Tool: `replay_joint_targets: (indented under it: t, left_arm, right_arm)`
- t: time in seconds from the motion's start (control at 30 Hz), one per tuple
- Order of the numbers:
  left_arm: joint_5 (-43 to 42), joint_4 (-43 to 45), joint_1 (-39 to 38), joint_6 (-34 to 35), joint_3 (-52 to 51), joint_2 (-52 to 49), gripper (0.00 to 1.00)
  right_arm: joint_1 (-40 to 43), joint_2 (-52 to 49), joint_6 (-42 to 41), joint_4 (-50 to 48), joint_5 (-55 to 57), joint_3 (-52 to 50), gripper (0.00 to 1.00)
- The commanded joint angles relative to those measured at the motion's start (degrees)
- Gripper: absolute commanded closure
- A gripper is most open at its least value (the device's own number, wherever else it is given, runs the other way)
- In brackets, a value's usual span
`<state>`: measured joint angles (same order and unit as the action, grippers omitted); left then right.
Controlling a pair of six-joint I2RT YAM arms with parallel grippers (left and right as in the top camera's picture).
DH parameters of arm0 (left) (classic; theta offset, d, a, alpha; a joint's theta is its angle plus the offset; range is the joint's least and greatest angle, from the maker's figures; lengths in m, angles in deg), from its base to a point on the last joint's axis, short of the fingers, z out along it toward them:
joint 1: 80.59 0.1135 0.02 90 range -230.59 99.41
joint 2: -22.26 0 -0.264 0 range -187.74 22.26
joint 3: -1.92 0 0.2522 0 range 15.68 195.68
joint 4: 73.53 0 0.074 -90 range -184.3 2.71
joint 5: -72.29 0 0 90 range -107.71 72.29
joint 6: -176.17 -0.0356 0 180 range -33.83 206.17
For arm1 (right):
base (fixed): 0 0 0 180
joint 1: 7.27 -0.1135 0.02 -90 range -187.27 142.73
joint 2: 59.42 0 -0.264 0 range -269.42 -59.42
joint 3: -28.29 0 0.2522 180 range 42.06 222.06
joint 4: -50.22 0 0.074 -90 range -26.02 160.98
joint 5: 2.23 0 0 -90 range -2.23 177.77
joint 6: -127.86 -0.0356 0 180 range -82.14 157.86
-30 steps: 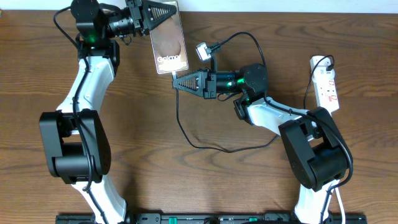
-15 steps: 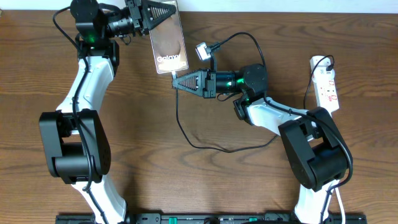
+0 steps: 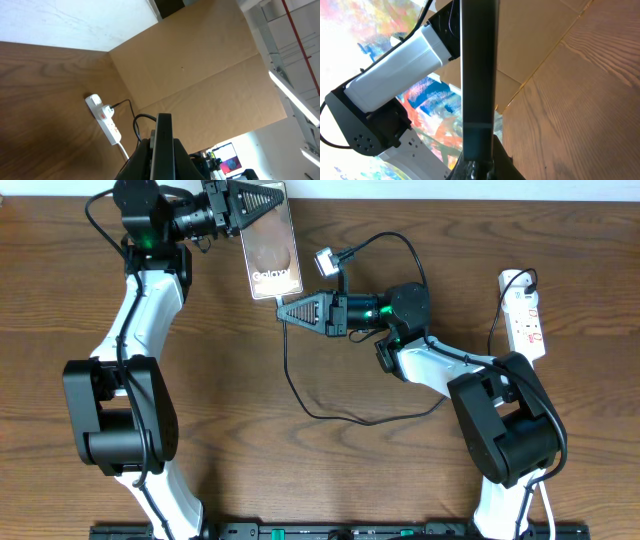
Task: Plug charger to phone and switch on socket
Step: 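Push the plug up into the phone's port with the right gripper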
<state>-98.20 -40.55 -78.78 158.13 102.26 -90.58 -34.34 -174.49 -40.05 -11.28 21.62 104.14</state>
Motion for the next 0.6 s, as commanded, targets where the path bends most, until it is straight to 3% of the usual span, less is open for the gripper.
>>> replay_joint_targets:
  t: [0.0,0.57]
  left_arm:
    - [-2.7,0.5,0.0,-0.6,0.3,0.5,0.92]
    - [-6.1,0.5,0.0,-0.6,0.3,0.5,0.93]
  right_arm:
    - [-0.6,-0.2,-0.5,-0.5,3.3,0.1,0.99]
    - [-0.7,-0.2,-2.3,-1.3,8.7,0.1,0.99]
